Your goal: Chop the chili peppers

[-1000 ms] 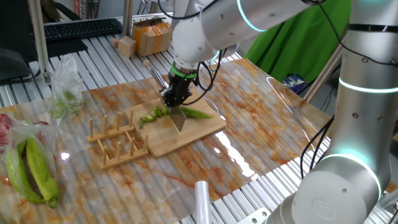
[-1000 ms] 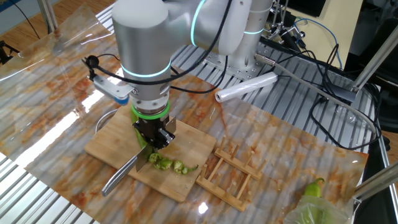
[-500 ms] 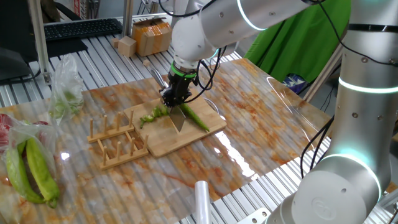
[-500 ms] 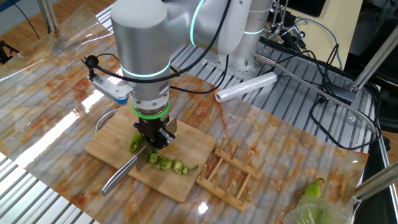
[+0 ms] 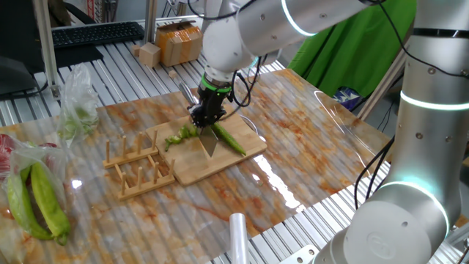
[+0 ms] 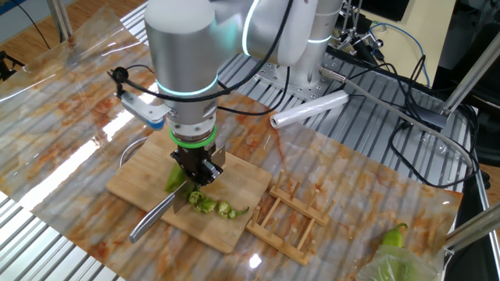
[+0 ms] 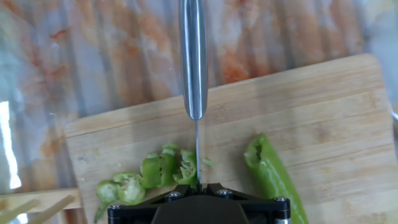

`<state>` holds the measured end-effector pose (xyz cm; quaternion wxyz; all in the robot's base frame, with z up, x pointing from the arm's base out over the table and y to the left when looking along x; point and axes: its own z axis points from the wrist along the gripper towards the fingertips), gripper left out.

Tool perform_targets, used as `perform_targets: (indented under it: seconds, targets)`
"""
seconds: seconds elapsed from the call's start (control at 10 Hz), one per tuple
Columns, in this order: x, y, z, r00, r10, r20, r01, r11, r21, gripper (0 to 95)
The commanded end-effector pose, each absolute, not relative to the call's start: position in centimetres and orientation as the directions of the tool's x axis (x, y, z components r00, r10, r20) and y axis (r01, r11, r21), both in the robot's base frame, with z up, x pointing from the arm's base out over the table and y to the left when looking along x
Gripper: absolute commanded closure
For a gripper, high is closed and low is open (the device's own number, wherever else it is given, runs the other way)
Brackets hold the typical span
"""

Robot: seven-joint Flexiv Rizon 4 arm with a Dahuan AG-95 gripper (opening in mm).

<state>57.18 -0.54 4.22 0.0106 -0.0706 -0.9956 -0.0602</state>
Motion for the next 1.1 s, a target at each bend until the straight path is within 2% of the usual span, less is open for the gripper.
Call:
perform_targets:
  seconds: [0.1,0.3,0.5,0.8,1.1]
  targets:
    - [56.7,0.2,4.8,-0.988,0.154,0.024,0.155,0.98,0.127,95.0]
    - [56.6,0.7,5.1,-0.989,0.145,0.02,0.146,0.982,0.116,95.0]
    - [56.5,0.5,5.8,-0.995,0.097,0.013,0.097,0.994,0.053,95.0]
    - [57.0,0.7,8.9,-0.993,0.101,0.059,0.103,0.994,0.03,95.0]
    - [58.2,0.4,11.2,-0.994,0.097,0.057,0.098,0.995,0.025,95.0]
